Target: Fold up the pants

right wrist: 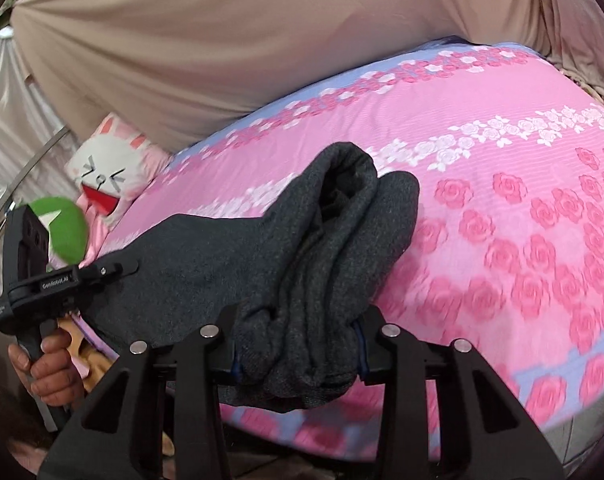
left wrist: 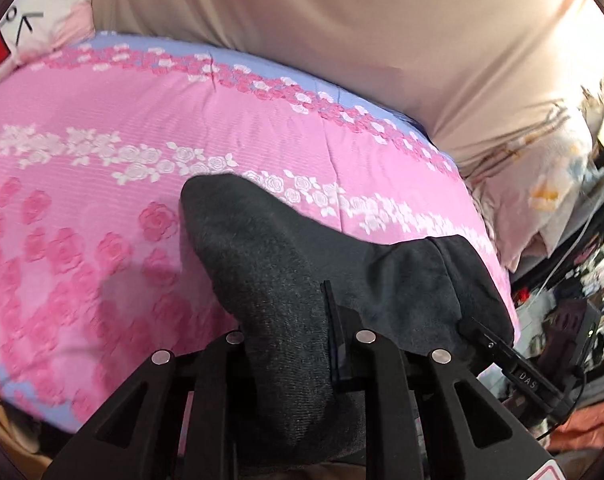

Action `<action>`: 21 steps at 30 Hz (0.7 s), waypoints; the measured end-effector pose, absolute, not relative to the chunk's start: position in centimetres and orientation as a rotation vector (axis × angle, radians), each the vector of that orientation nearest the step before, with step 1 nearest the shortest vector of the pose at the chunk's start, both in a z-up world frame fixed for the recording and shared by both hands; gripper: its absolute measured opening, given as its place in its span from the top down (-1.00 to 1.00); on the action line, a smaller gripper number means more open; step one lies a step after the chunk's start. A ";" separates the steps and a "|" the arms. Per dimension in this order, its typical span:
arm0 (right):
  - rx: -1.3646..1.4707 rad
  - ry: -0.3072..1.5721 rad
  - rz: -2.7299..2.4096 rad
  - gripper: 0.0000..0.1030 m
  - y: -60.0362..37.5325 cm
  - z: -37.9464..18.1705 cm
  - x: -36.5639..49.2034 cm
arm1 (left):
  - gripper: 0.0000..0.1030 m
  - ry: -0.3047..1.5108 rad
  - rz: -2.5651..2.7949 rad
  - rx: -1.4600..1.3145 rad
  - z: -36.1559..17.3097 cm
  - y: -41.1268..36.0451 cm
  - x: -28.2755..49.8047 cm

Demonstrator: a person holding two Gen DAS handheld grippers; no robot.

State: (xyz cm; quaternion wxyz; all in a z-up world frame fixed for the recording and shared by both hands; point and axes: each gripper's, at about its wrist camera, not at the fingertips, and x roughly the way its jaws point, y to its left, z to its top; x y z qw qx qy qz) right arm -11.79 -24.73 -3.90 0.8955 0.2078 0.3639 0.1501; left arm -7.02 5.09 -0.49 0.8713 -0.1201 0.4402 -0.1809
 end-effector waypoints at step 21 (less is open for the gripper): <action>0.291 0.252 0.318 0.28 -25.2 11.7 -10.6 | 0.69 0.390 -0.438 -0.017 16.3 3.1 -10.2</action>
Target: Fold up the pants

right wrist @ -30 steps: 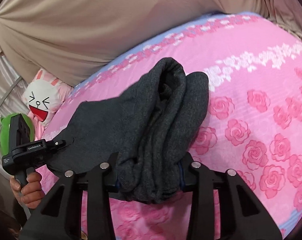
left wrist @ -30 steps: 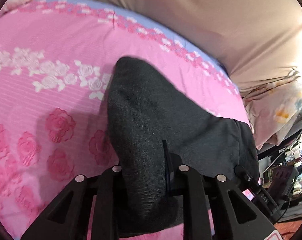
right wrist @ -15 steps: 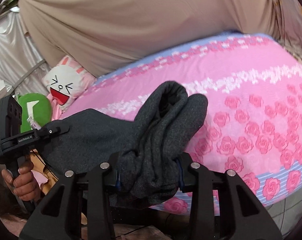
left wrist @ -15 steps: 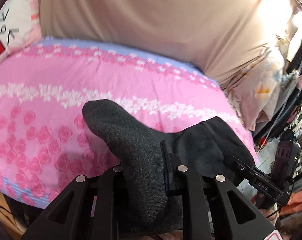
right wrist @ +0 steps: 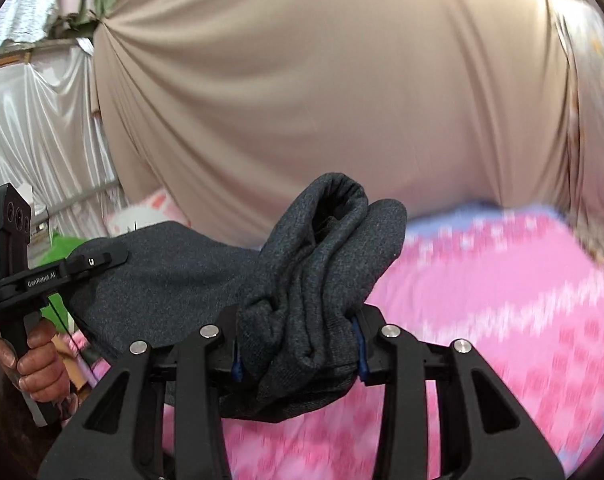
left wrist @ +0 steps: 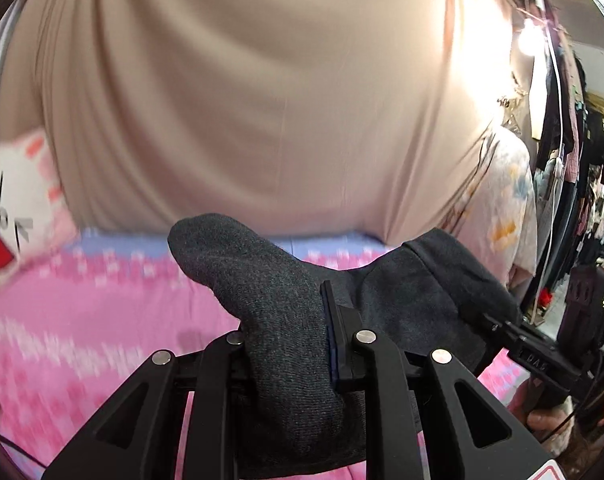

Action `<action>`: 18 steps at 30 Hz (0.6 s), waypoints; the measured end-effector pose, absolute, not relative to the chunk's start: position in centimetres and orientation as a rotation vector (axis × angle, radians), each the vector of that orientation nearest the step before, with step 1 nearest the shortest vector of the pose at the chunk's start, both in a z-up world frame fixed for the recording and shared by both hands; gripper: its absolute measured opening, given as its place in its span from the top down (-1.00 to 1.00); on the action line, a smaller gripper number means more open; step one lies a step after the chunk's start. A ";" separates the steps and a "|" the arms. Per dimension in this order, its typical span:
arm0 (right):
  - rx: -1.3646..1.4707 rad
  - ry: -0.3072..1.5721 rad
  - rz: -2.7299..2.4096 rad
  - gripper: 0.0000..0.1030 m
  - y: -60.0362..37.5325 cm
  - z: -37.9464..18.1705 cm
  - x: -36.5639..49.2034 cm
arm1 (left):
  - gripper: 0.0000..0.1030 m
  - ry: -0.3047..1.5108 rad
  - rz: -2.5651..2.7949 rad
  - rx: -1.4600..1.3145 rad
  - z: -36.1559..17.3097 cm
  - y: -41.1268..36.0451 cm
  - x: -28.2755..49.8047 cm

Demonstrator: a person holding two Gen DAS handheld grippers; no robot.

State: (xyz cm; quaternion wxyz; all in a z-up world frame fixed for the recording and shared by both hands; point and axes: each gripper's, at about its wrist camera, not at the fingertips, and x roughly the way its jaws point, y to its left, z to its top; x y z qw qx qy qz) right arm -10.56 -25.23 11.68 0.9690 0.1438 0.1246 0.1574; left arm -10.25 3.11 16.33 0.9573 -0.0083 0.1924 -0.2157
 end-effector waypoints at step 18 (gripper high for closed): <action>0.221 0.008 0.290 0.26 -26.0 17.1 4.7 | 0.60 0.143 -0.358 0.048 20.9 1.2 6.6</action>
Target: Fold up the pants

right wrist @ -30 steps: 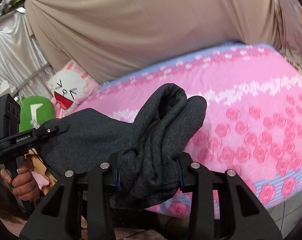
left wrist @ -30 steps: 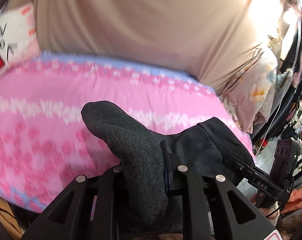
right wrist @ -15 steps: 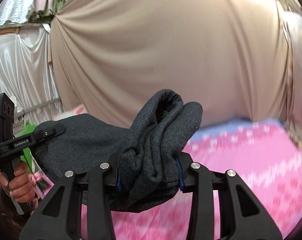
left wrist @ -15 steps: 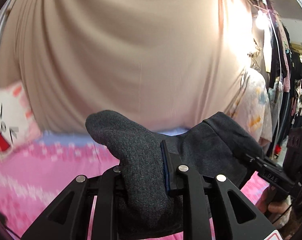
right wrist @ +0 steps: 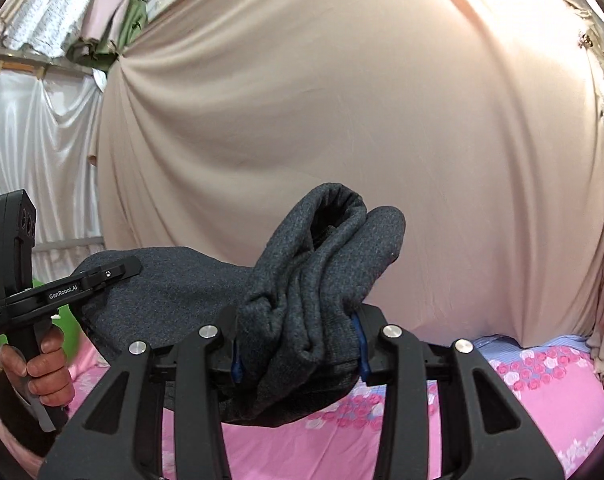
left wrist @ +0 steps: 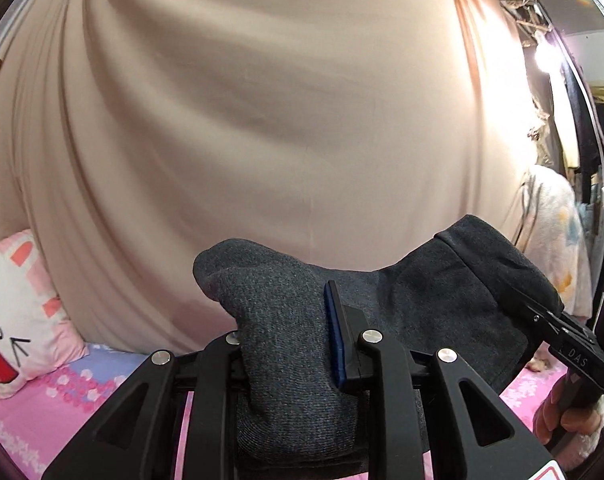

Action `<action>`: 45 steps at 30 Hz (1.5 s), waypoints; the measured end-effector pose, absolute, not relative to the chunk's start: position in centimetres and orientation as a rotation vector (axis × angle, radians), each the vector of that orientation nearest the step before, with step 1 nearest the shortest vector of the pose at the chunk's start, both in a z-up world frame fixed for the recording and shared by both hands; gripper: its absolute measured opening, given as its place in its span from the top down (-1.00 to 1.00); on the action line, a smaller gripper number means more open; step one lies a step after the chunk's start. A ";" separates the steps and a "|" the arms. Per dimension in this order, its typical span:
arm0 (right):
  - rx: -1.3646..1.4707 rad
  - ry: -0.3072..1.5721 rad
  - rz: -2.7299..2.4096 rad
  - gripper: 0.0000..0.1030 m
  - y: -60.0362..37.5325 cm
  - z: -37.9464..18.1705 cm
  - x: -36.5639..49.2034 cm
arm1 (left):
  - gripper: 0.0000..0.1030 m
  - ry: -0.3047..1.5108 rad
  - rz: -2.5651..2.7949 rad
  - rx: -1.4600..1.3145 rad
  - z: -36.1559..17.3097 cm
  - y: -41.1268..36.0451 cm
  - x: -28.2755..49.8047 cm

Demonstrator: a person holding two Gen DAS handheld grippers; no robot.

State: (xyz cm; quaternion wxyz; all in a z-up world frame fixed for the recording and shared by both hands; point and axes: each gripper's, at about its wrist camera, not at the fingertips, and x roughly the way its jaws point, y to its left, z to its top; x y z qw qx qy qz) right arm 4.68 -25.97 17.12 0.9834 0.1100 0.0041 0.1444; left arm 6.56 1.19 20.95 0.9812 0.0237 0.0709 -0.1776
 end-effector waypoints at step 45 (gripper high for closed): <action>0.295 0.762 0.089 0.02 -28.1 -5.8 22.3 | -0.52 0.874 -0.044 -0.050 -5.8 2.5 27.9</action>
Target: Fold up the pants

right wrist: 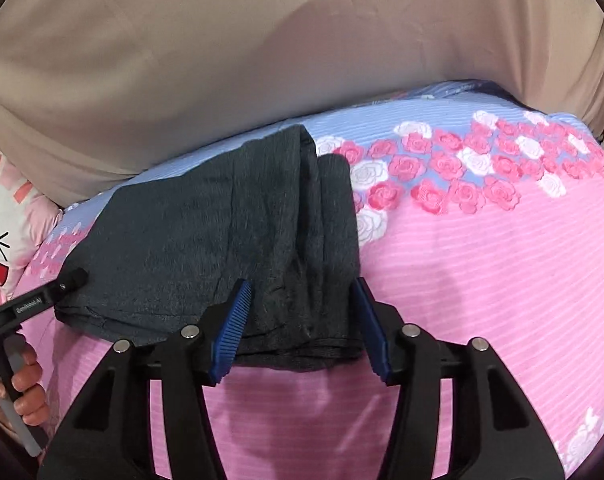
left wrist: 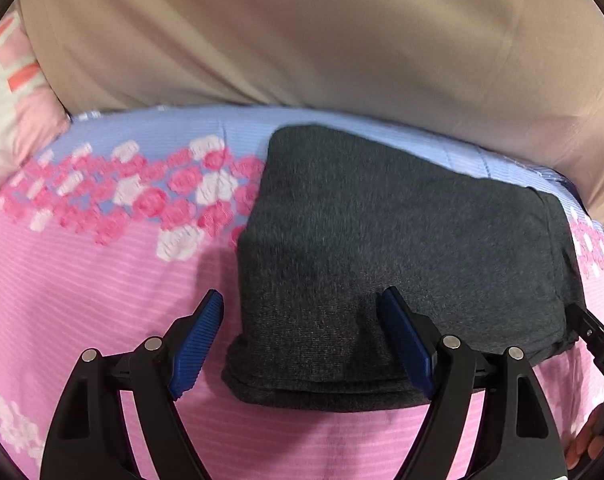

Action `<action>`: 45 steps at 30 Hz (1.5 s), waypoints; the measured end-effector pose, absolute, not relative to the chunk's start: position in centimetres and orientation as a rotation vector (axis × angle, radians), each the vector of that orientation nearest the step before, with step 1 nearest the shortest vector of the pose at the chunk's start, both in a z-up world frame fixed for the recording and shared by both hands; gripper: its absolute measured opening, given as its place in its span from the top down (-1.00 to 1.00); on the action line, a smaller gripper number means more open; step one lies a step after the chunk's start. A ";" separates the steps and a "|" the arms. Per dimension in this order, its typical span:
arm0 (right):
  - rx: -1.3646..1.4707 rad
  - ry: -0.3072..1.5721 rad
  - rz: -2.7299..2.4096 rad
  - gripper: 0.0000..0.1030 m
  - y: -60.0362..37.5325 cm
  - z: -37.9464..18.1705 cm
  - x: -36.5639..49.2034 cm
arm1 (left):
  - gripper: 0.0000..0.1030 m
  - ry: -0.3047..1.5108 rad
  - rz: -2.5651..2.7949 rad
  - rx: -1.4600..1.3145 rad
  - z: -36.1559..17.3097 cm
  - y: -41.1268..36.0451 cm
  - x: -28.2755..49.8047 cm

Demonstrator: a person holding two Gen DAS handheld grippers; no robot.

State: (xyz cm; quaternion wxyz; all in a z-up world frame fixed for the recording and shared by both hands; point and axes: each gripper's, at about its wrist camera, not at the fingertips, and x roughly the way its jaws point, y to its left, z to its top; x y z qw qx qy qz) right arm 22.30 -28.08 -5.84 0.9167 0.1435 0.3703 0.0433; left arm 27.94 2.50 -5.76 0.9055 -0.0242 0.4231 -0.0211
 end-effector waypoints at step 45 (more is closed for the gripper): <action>0.259 0.622 0.112 -0.04 -28.1 1.4 15.5 | -0.11 0.821 -0.091 -0.161 -0.4 6.2 20.4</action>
